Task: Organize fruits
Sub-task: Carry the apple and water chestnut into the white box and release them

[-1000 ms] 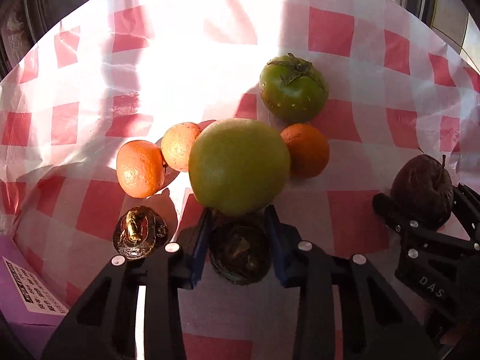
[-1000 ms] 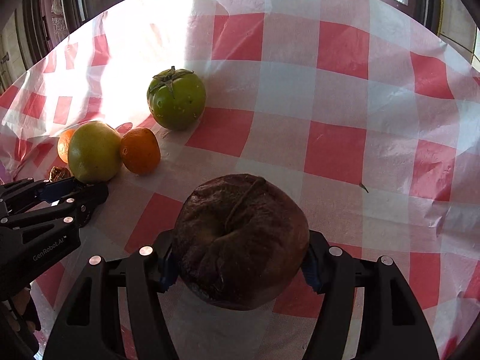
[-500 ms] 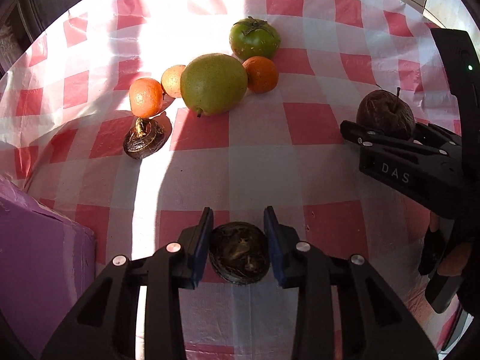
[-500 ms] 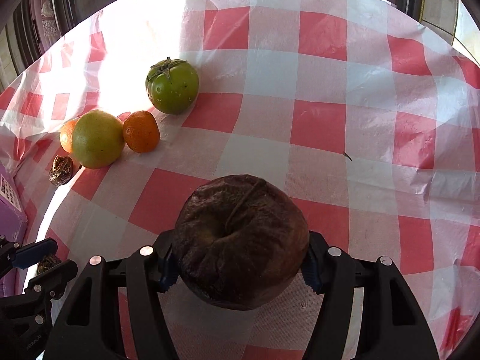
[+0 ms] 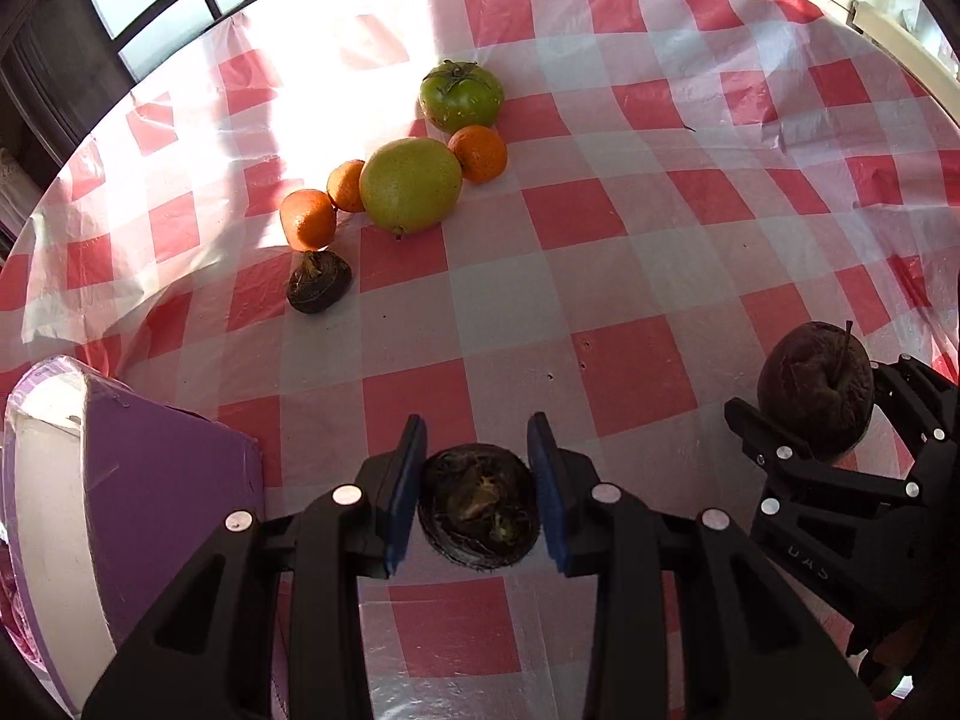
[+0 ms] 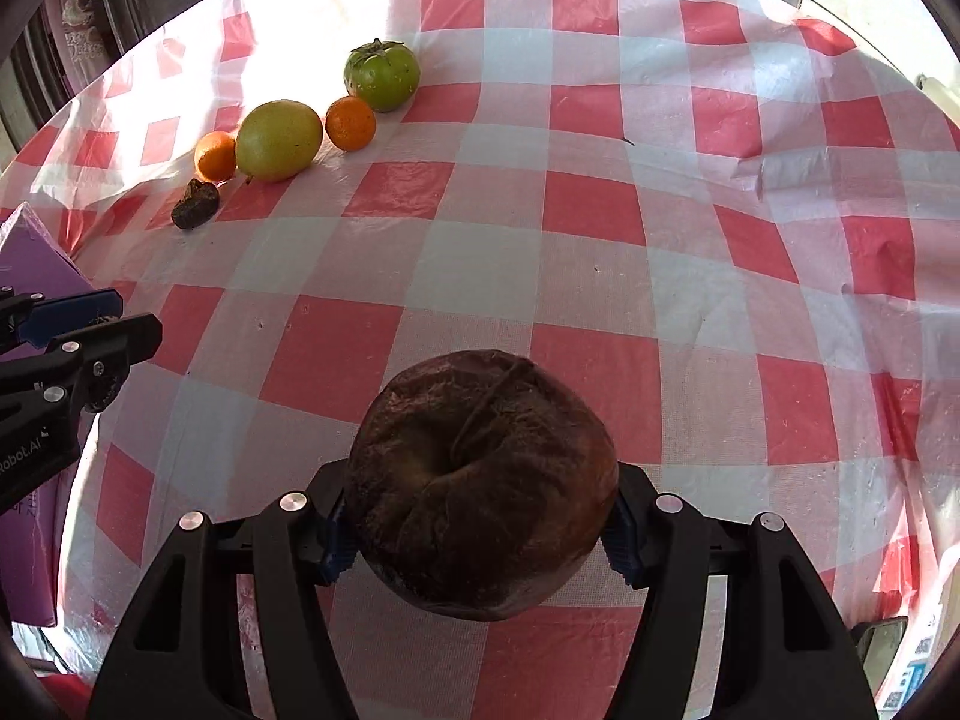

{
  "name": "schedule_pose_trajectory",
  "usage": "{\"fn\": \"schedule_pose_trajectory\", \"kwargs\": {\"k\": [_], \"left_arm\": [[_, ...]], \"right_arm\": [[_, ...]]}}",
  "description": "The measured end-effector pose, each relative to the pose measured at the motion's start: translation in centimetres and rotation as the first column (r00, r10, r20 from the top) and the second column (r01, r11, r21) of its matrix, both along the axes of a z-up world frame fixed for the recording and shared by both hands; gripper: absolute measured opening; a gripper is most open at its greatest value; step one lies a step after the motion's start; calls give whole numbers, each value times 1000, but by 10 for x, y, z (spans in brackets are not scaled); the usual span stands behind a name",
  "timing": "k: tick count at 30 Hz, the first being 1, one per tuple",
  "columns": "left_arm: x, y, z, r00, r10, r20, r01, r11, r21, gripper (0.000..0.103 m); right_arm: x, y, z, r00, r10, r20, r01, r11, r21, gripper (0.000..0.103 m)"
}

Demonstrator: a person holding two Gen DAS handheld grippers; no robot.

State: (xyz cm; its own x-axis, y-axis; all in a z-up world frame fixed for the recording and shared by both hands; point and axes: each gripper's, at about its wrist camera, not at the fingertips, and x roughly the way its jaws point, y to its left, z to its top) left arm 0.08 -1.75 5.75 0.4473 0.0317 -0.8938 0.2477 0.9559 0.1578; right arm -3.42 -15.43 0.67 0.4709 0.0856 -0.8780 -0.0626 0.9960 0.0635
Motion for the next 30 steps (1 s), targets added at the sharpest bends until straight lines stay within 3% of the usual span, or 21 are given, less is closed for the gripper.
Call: {"fn": "schedule_pose_trajectory", "kwargs": {"k": [7, 13, 23, 30], "left_arm": [[-12, 25, 53, 995, 12, 100, -6, 998, -59, 35], [-18, 73, 88, 981, 90, 174, -74, 993, -91, 35], [-38, 161, 92, 965, 187, 184, -169, 979, -111, 35], [-53, 218, 75, 961, 234, 146, -218, 969, -117, 35]], "right_arm": [[-15, 18, 46, 997, -20, 73, 17, 999, 49, 62], [-19, 62, 92, 984, 42, 172, -58, 994, 89, 62], [-27, 146, 135, 957, 144, 251, -175, 979, 107, 62], [-34, 196, 150, 942, 192, 276, -230, 967, 111, 62]]}}
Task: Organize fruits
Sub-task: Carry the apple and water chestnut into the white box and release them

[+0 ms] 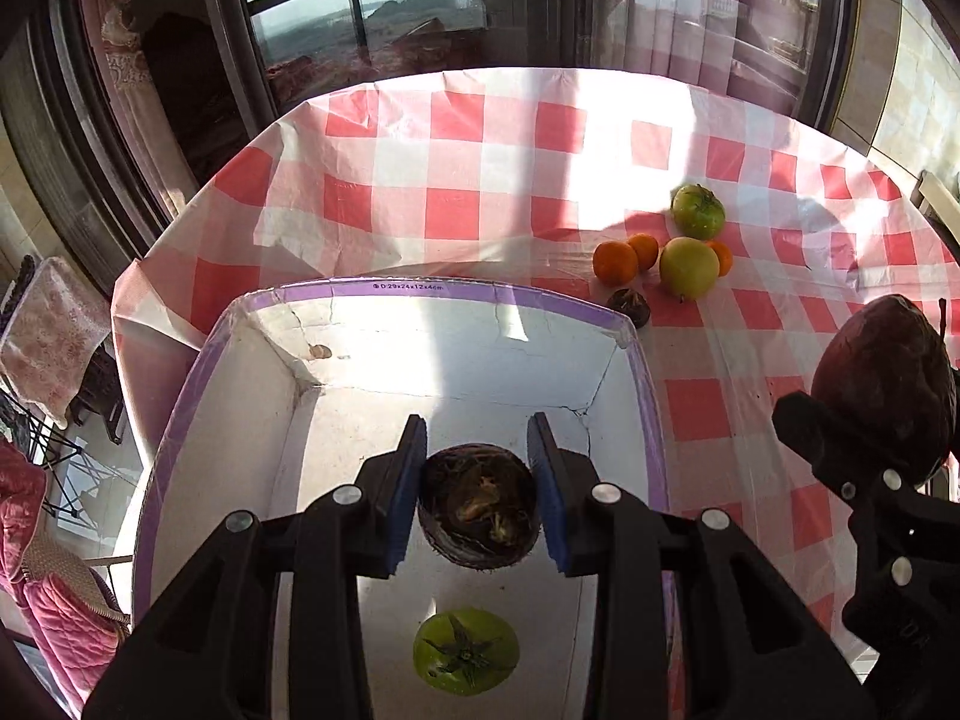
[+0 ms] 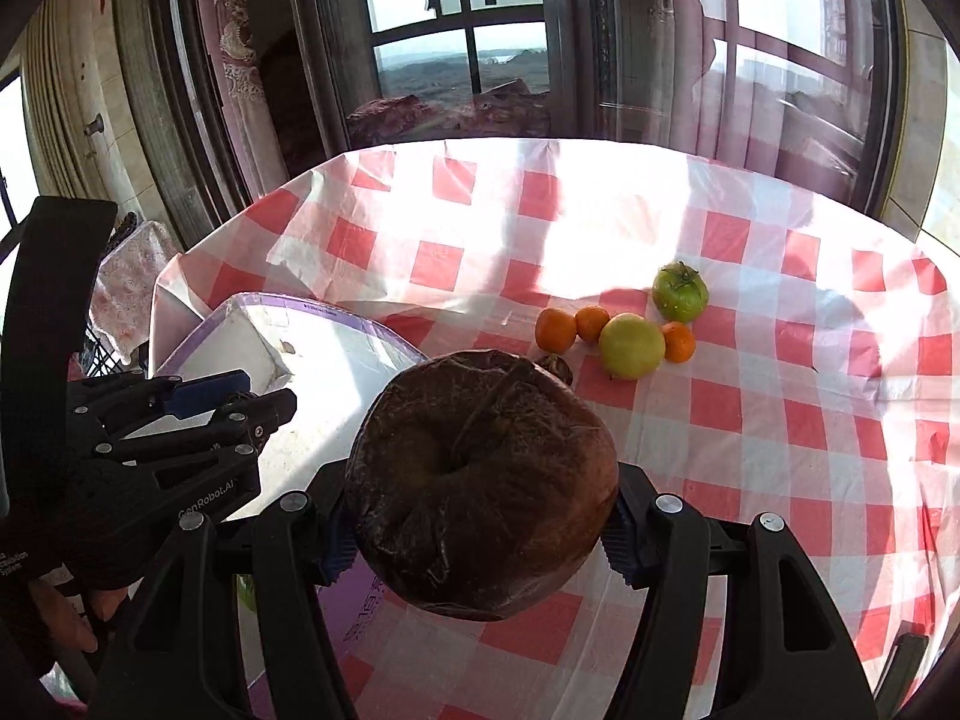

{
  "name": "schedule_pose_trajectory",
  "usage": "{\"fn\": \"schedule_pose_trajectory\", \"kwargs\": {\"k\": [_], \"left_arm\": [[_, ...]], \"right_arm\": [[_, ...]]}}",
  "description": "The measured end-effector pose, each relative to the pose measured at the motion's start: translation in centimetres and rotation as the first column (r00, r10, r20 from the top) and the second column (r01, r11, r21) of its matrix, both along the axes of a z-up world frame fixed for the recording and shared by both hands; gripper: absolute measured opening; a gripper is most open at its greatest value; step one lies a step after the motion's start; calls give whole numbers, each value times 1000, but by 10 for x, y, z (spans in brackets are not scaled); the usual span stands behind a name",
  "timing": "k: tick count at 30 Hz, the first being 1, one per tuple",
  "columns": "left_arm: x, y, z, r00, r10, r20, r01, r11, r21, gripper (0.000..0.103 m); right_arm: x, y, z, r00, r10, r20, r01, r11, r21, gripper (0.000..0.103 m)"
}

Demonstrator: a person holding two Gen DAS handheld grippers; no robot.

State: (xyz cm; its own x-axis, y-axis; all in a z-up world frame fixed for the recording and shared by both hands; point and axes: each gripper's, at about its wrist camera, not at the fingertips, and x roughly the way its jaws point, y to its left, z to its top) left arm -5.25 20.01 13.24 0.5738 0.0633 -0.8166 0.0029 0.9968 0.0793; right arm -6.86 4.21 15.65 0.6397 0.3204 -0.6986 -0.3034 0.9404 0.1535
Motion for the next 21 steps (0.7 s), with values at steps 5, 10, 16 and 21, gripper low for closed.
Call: {"fn": "schedule_pose_trajectory", "kwargs": {"k": [5, 10, 16, 21], "left_arm": [[-2, 40, -36, 994, 47, -98, -49, 999, -16, 35], [1, 72, -78, 972, 86, -218, -96, 995, -38, 35], [9, 93, -100, 955, 109, -277, -129, 990, -55, 35], [10, 99, -114, 940, 98, -328, -118, 992, -40, 35]], "right_arm": [[13, 40, 4, 998, 48, -34, -48, 999, 5, 62], [30, 94, -6, 983, 127, -129, -130, 991, -18, 62], [59, 127, -31, 961, 85, -264, -96, 995, -31, 62], [77, 131, -52, 927, 2, -375, -16, 999, -35, 62]]}}
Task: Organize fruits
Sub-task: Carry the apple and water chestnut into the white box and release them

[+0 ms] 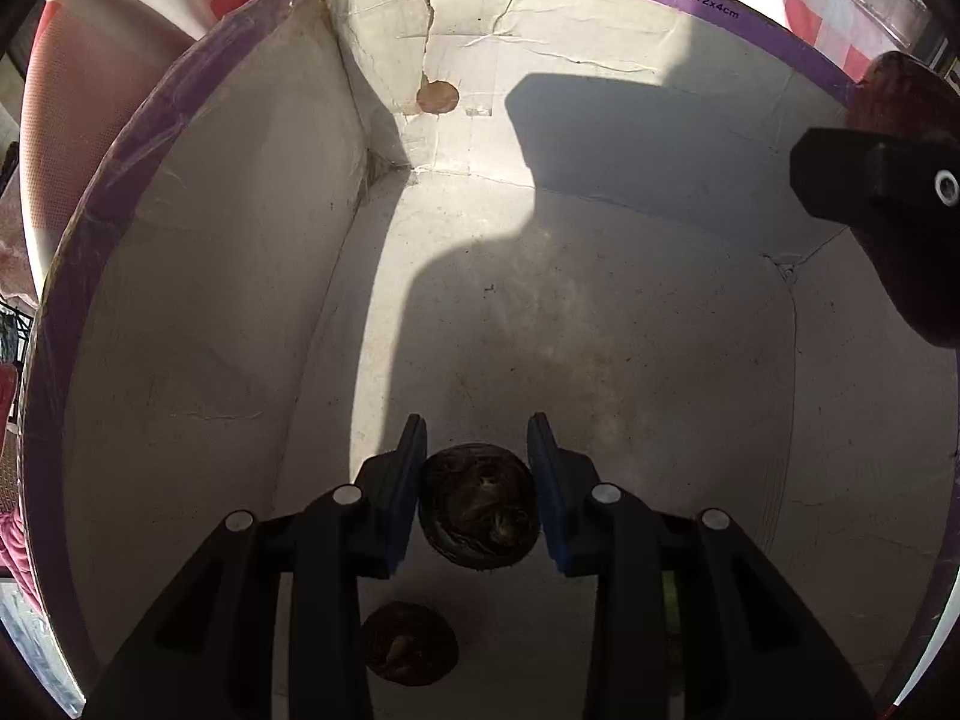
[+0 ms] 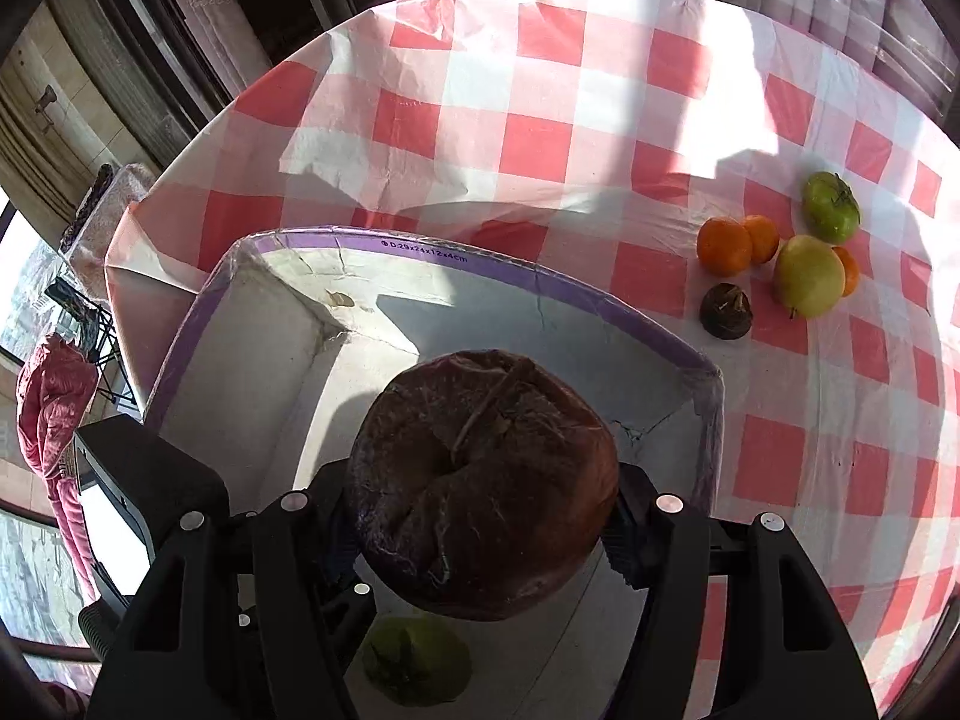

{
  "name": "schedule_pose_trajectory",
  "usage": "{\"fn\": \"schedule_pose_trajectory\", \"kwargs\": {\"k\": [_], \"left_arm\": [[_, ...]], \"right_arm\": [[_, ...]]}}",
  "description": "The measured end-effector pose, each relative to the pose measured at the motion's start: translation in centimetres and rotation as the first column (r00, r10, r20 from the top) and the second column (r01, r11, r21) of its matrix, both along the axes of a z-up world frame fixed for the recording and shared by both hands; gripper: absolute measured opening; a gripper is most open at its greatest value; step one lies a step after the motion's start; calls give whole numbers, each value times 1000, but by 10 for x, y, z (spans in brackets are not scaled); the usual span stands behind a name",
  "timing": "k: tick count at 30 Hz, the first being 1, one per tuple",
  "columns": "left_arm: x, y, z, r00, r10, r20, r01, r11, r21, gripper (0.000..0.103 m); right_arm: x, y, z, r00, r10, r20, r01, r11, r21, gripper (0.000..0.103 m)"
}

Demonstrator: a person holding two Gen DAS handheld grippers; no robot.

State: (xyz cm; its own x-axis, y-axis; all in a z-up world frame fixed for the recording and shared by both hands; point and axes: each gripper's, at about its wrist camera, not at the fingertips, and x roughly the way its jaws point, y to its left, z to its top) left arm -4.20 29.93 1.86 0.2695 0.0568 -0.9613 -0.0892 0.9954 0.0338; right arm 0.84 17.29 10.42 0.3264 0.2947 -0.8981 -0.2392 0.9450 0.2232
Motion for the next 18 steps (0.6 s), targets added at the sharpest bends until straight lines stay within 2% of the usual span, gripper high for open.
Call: {"fn": "schedule_pose_trajectory", "kwargs": {"k": [1, 6, 7, 10, 14, 18], "left_arm": [[0, 2, -4, 1000, 3, -16, -3, 1000, -2, 35], [0, 9, -8, 999, 13, -37, -13, 1000, -9, 35], [-1, 9, -8, 999, 10, -34, -11, 1000, -5, 35], [-8, 15, -3, 998, 46, -32, -47, 999, -19, 35], [-22, 35, 7, 993, 117, -15, -117, 992, -53, 34], [-23, 45, -1, 984, 165, -65, -169, 983, -72, 32]], "right_arm": [[3, 3, -7, 1000, -4, -29, 4, 1000, -13, 62], [11, 28, -17, 999, 11, -32, -16, 982, -187, 62], [13, 32, -19, 999, 19, -31, -25, 973, -228, 62], [7, 52, -20, 991, 127, 37, -104, 919, -381, 62], [1, 65, -36, 978, 204, -36, -203, 907, -370, 62], [-4, 83, -70, 951, 275, -139, -308, 863, -400, 62]]}}
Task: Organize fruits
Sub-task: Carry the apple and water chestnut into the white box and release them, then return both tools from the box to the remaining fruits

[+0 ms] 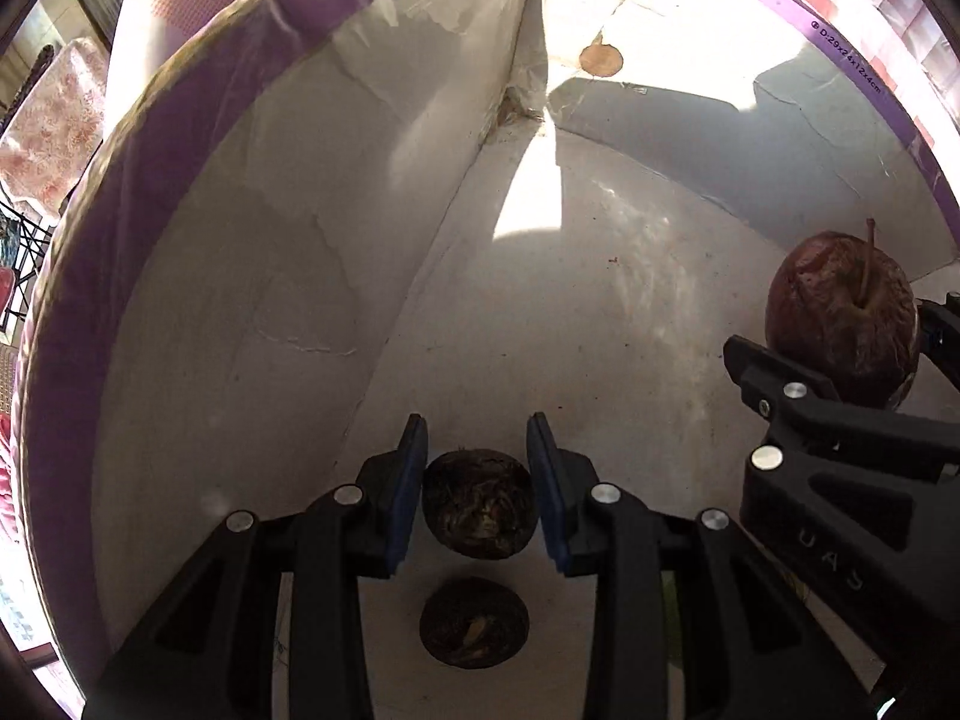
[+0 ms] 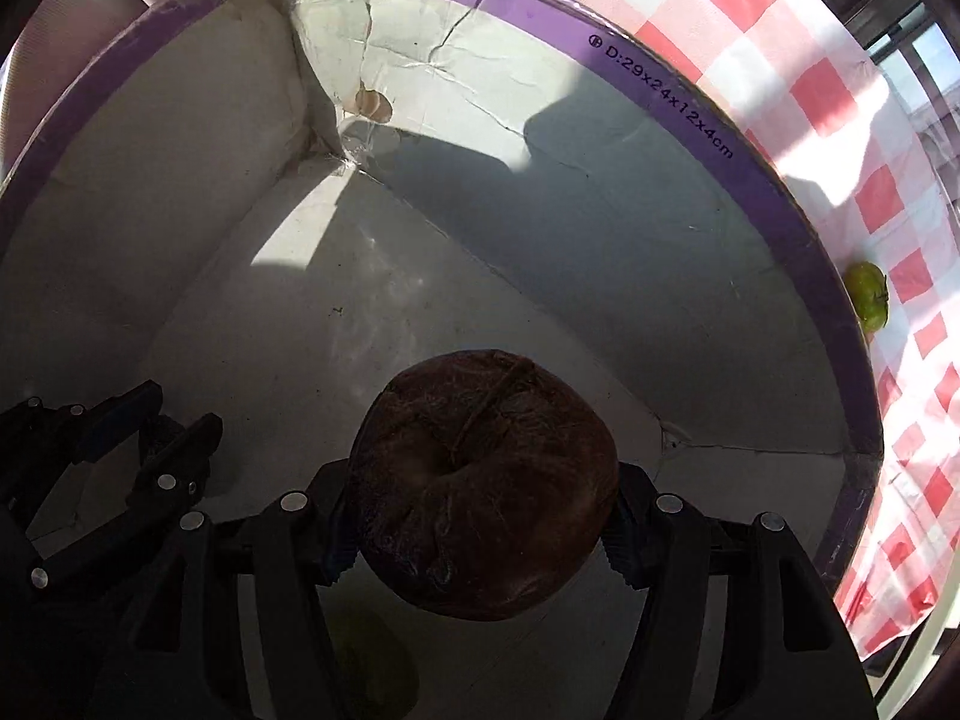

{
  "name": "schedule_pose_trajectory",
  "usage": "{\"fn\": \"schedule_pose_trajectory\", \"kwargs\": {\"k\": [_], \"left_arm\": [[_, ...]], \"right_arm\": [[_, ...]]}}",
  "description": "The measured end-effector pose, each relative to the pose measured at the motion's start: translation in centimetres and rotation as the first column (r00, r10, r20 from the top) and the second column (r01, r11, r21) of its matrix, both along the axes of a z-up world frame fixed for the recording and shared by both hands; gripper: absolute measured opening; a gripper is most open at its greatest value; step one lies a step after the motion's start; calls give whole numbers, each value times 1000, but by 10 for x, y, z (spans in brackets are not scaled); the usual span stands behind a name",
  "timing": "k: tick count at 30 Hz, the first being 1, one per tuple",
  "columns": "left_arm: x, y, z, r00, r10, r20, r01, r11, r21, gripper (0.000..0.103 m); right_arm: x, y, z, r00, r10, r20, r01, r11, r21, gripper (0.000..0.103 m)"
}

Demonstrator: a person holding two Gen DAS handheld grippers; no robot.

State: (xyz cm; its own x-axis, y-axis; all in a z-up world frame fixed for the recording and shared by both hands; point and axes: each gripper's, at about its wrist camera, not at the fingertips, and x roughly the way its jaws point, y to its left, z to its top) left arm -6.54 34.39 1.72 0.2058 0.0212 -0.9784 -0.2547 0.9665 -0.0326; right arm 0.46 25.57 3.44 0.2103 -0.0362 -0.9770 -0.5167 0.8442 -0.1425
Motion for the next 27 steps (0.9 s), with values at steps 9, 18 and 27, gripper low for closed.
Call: {"fn": "schedule_pose_trajectory", "kwargs": {"k": [9, 18, 27], "left_arm": [[7, -6, 3, 1000, -6, 7, 6, 999, 36, 33], [19, -13, 6, 1000, -6, 14, 6, 999, 39, 41], [15, -32, 32, 986, -70, 153, 76, 997, -31, 84]], "right_arm": [[13, -10, -22, 992, -54, -110, 57, 998, 16, 63], [12, -22, -15, 994, -90, -69, 90, 996, 7, 67], [0, -34, 32, 996, -58, 73, 45, 985, 166, 82]]}}
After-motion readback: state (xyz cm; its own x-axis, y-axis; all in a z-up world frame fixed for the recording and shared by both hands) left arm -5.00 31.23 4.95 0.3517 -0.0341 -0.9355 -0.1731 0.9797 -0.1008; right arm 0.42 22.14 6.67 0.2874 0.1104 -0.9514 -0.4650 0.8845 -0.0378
